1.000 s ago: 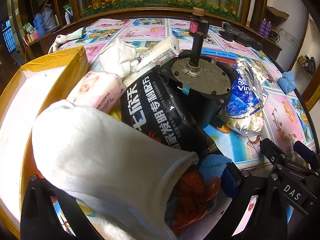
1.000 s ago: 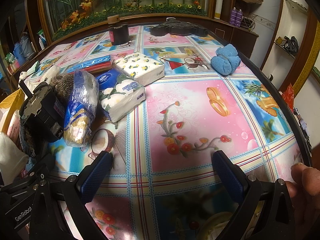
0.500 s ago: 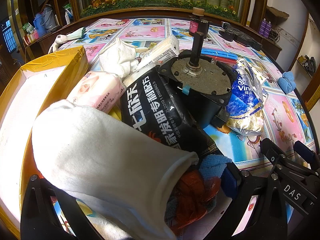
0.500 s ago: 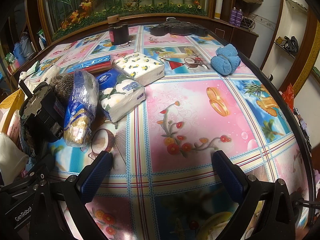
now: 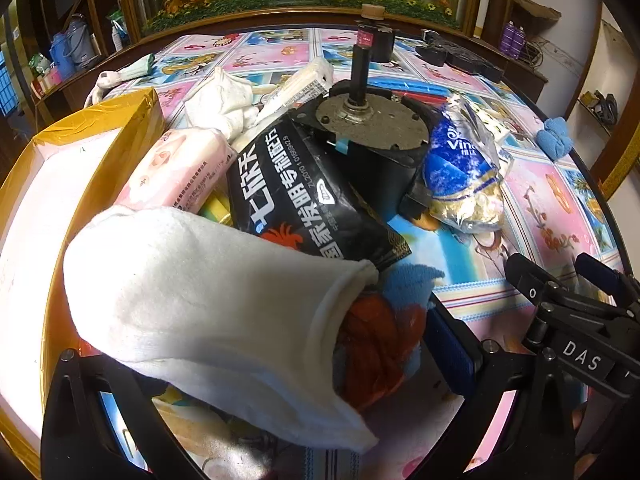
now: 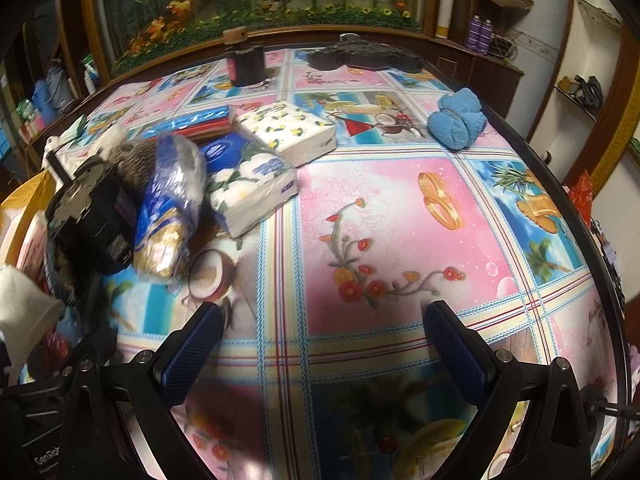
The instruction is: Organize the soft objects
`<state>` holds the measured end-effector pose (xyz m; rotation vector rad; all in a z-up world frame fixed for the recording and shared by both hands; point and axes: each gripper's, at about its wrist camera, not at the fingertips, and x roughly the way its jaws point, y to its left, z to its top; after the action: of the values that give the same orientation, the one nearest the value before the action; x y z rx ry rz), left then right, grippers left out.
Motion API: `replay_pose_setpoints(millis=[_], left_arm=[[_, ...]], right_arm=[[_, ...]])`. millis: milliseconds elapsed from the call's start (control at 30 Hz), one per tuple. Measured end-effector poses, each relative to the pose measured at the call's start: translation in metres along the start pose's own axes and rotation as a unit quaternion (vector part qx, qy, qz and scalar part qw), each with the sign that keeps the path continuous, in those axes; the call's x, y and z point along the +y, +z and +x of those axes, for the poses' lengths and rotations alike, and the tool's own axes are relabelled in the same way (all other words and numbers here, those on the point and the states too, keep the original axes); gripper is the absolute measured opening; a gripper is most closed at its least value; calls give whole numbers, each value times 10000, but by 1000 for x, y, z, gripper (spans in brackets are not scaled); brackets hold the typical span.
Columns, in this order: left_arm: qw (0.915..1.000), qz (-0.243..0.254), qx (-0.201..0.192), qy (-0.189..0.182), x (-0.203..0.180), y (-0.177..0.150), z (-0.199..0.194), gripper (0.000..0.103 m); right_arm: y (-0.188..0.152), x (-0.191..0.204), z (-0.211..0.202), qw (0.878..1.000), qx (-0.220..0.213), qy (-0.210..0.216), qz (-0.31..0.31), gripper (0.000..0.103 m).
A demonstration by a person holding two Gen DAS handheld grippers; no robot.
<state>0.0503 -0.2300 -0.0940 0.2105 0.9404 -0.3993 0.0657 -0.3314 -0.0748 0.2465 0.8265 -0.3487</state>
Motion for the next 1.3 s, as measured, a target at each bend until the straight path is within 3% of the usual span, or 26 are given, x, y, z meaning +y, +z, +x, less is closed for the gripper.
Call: replay_pose_setpoints(millis=[367, 567, 700, 867, 967, 1067, 1300], left_arm=[[9995, 74, 185, -235, 0, -5, -11, 103], [9968, 97, -663, -441, 14, -12, -75, 103], [9911, -54, -1246, -471, 46, -17, -118, 103], [9848, -465, -1673, 32, 107, -23, -140, 103], [9835, -594, -1687, 274, 132, -26, -137, 103], [9848, -627, -1603, 217, 140, -30, -128, 103], [9927, -290, -1037, -534, 105, -34, -104, 103]], right_arm=[[1, -2, -5, 9998, 190, -27, -25, 102], [-1, 0, -5, 9999, 154, -32, -25, 102], [-3, 1, -7, 10000, 60, -46, 11, 102], [-3, 2, -8, 9999, 96, -43, -46, 102], [-3, 2, -8, 9999, 96, -45, -52, 102], [-3, 4, -9, 9999, 89, -43, -65, 102], [-5, 7, -12, 9999, 103, -4, -129, 102]])
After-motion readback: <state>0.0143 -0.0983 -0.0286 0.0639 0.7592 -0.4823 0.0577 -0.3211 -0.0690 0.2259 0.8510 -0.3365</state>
